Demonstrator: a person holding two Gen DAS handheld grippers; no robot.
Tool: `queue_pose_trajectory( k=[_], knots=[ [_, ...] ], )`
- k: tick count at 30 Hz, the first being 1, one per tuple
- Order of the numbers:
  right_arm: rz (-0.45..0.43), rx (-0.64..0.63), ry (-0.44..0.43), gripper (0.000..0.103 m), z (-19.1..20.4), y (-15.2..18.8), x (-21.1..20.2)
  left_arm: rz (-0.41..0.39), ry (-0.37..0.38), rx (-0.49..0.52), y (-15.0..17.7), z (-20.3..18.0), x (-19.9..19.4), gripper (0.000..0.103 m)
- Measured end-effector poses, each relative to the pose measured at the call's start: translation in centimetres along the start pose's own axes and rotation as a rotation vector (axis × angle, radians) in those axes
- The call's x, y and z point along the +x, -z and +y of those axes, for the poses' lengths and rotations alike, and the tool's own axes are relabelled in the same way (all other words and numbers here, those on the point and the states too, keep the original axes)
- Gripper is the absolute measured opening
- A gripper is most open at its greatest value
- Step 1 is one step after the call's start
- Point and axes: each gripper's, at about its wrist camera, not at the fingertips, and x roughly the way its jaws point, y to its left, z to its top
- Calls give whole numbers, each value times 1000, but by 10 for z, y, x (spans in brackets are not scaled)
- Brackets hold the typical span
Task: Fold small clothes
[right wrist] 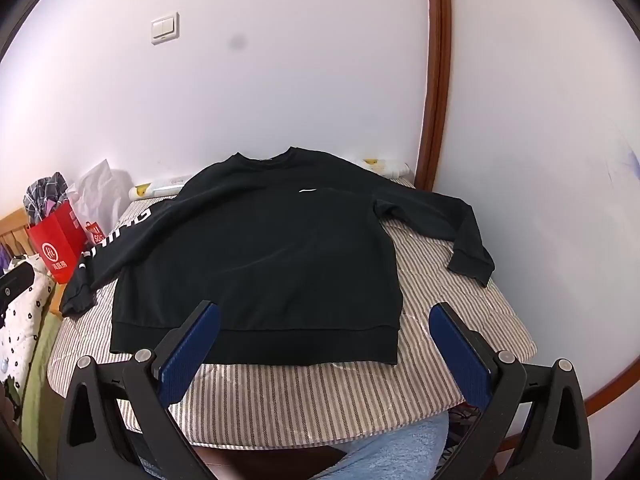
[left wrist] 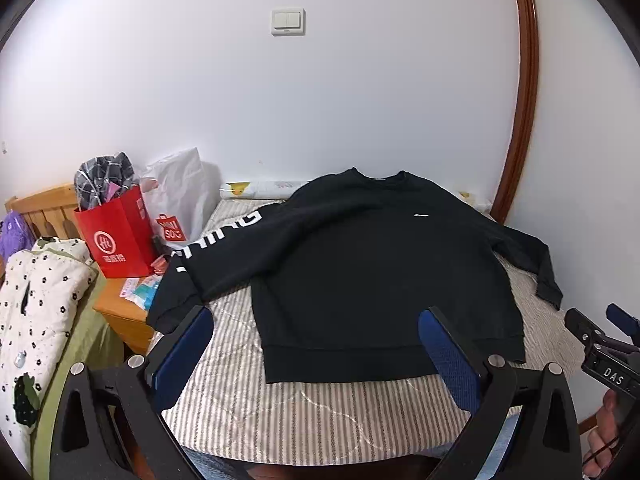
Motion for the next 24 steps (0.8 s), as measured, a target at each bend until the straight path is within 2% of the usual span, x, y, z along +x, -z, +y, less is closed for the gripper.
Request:
queue_pose_trajectory(
  k=[8,24],
  knots=[
    [-1,-3,1,102,0,0,-1,14,42,-12,3,1,3,103],
    [-4,3,1,102,-3,2,-3,19,62,-6,7,-2,4,103]
  ],
)
